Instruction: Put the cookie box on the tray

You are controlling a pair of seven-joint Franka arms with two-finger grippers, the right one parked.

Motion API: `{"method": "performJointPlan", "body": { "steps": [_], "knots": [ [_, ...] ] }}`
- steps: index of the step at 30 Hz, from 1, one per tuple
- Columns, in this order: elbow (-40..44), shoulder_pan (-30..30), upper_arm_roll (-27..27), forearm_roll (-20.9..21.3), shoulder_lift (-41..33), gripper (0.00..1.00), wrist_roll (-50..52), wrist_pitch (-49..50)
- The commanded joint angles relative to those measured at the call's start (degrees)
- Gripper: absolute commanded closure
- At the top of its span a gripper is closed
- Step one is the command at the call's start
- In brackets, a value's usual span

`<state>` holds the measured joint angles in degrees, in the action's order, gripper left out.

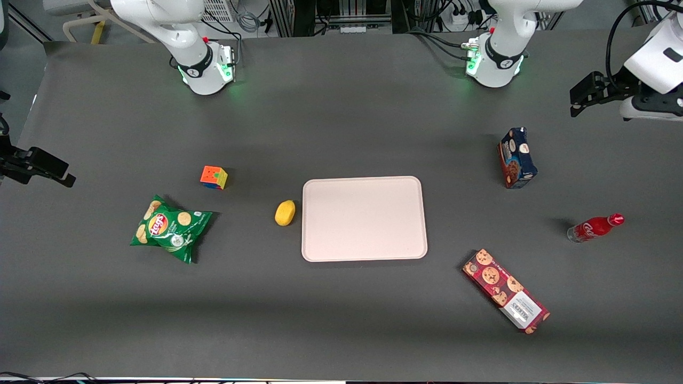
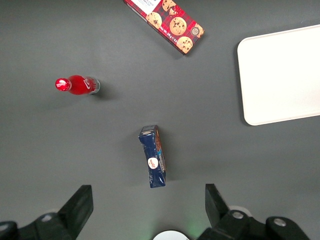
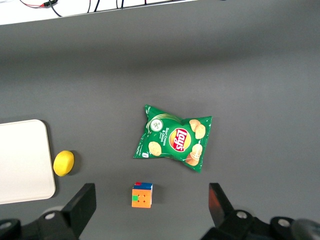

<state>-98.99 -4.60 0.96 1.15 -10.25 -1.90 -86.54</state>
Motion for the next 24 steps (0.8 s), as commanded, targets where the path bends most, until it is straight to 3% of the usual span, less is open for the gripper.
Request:
{"method": "performJointPlan", "body": {
  "steps": [1,24],
  "knots": [
    [1.9,-0.2,0.0,0.1,1.0,0.0,0.3,1.6],
    [2.2,0.3,-0.3,0.0,1.3,0.0,0.4,1.6]
  ]
}}
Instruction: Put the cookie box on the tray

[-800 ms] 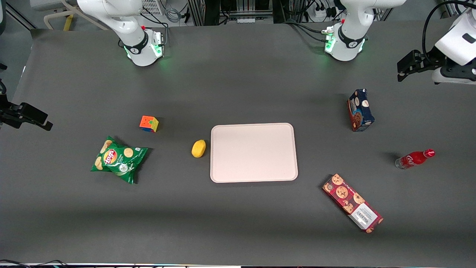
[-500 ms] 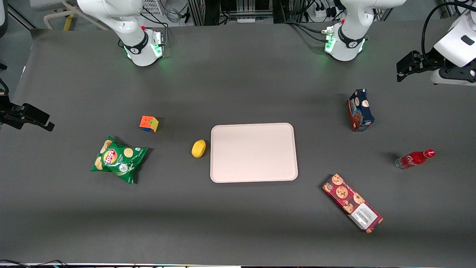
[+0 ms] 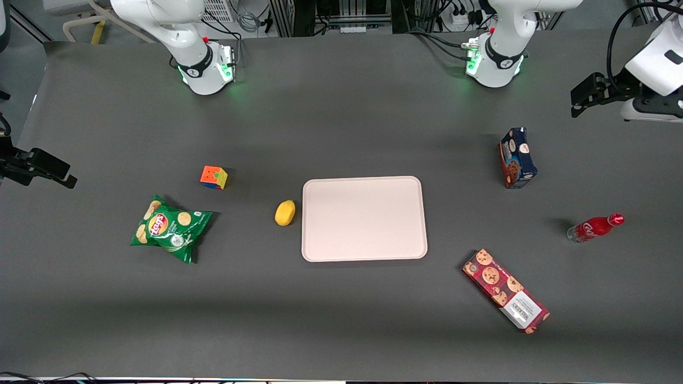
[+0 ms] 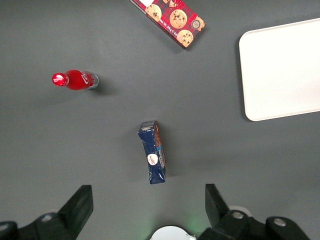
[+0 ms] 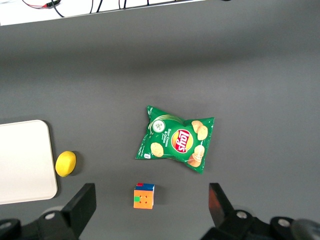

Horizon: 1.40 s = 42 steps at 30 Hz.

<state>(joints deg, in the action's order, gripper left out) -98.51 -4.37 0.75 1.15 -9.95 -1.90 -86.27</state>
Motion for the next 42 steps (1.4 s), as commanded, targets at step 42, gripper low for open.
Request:
{"method": "performJointPlan", "body": {
  "steps": [42],
  "knots": [
    [-44.2,1.1,-3.5,1.2,5.4,0.0,8.1,-38.4]
  ]
}}
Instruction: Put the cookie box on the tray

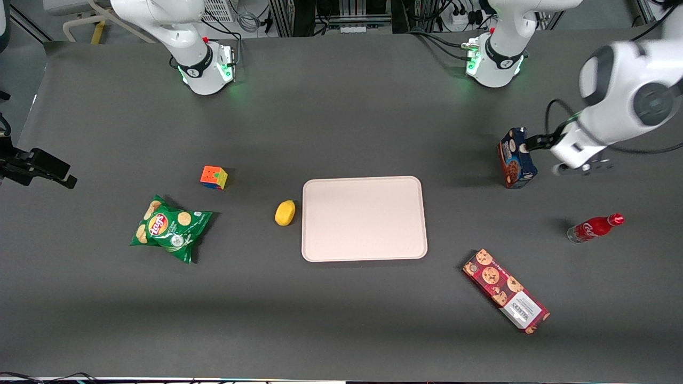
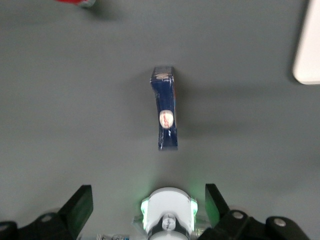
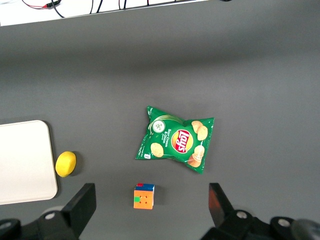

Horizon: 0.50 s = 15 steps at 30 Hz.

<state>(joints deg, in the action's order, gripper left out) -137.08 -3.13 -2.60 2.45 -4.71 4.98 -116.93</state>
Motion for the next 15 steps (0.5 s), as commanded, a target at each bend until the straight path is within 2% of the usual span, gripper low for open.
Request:
{"method": "performJointPlan", "body": {
  "steps": [1,5,6,9,10,11,15],
  "knots": [
    [-7.2,-0.1,-0.1,-0.1,0.3,0.0,1.3,-9.9],
    [-12.7,-0.1,-0.1,-0.1,0.8,0.0,1.3,-18.2],
    [-13.5,-0.1,-0.1,-0.1,1.1,0.05,1.4,-19.6],
    [-14.0,-0.1,-0.1,-0.1,1.5,0.83,1.4,-20.3],
    [-14.2,-0.1,-0.1,-0.1,1.5,0.95,1.5,-20.4],
    [-14.3,-0.1,-0.1,-0.1,1.5,1.0,1.8,-20.8],
    [-14.3,-0.1,-0.1,-0.1,2.2,1.0,1.9,-21.1]
  ]
}}
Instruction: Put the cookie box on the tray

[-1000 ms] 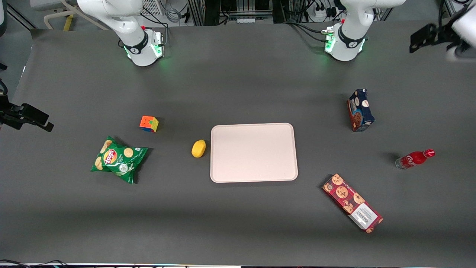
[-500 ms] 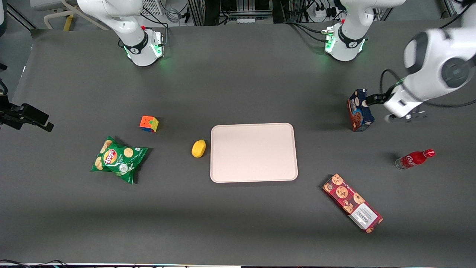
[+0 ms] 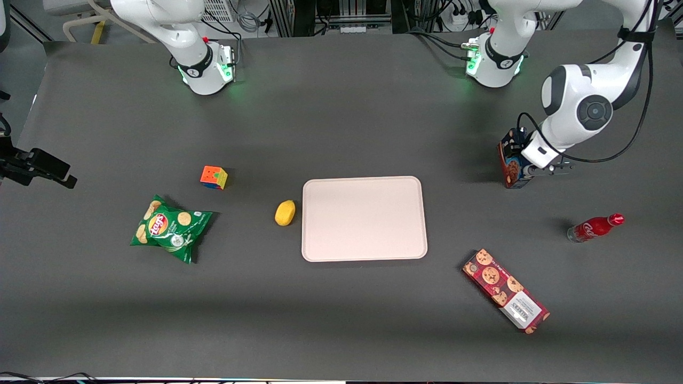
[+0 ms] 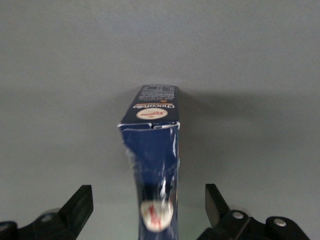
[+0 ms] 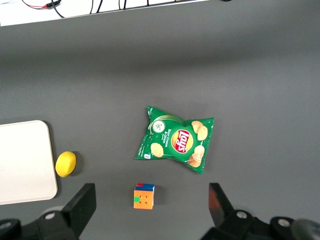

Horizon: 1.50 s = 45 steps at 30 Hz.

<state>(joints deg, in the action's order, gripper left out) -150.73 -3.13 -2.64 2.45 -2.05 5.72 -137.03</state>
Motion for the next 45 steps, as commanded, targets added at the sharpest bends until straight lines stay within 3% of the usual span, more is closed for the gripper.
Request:
{"method": "performJointPlan", "body": {
  "steps": [1,8,13,19,26,35,41,45],
  "knots": [
    [-0.5,-0.1,-0.1,-0.1,-0.4,1.0,1.1,-1.0],
    [1.8,-0.1,-0.1,-0.1,-1.5,1.0,1.2,1.5],
    [8.1,-0.2,0.0,0.0,-3.4,1.0,1.0,10.8],
    [21.8,-0.5,0.4,-0.1,-4.3,1.0,1.2,26.7],
    [43.8,-0.6,3.4,-0.3,-2.4,1.0,2.9,45.7],
    [67.7,-1.0,14.5,-3.8,6.2,1.0,13.5,57.8],
    [70.6,-1.3,24.9,-3.9,14.0,1.0,18.0,56.5],
    [70.1,-1.6,29.1,-2.9,21.1,1.0,22.5,49.5]
  ]
}}
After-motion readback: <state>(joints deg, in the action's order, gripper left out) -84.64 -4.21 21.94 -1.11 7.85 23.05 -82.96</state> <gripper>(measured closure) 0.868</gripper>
